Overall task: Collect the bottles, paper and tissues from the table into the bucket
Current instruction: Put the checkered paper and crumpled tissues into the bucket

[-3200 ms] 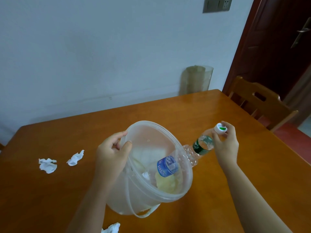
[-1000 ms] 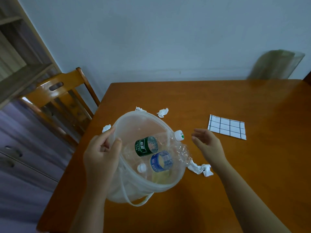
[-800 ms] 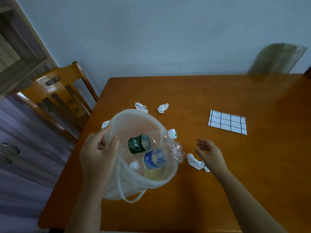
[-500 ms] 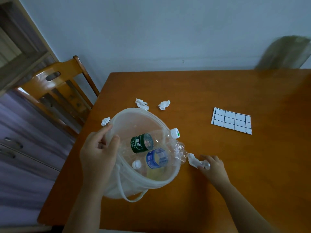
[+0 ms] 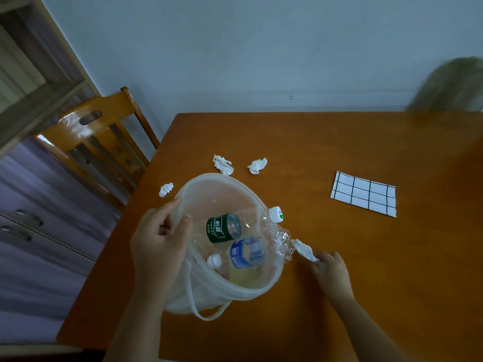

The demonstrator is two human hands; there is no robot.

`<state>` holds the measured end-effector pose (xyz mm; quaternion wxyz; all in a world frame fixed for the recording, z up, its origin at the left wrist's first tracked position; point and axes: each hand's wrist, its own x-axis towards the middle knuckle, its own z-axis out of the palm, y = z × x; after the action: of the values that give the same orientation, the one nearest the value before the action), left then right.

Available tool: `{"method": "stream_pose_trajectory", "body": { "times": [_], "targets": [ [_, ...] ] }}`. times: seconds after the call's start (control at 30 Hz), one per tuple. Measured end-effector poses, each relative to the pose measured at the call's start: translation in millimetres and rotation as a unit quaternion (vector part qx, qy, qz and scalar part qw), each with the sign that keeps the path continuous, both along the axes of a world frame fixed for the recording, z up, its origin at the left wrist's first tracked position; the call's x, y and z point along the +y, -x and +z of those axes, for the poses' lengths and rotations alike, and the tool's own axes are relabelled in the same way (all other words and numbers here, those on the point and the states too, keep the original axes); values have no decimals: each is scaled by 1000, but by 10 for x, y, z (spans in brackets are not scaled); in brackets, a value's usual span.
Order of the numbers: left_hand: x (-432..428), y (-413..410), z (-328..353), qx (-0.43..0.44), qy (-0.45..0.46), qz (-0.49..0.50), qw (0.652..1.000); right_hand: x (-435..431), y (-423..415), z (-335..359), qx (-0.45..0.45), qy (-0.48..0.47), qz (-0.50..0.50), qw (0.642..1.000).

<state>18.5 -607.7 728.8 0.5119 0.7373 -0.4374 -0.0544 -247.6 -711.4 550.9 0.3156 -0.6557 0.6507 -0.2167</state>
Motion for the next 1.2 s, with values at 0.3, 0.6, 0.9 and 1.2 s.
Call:
{"method": "stream_pose_trajectory", "body": {
  "times": [0.3,0.6,0.9,1.2],
  "targets": [
    [-257,178,52,47,16,4,999,-220,94,737,-92,110,-34,989],
    [-772,504,115,27,8,-41,999,-475,26,1448,-131,186,82,970],
    [-1352,896,188,-3,2,-56,998,-922,19,1627,-44,217,211,952],
    [-1807,1156,168,-18,-12,-44,999,-1556,760,1310,-56,185,104,976]
  ]
}}
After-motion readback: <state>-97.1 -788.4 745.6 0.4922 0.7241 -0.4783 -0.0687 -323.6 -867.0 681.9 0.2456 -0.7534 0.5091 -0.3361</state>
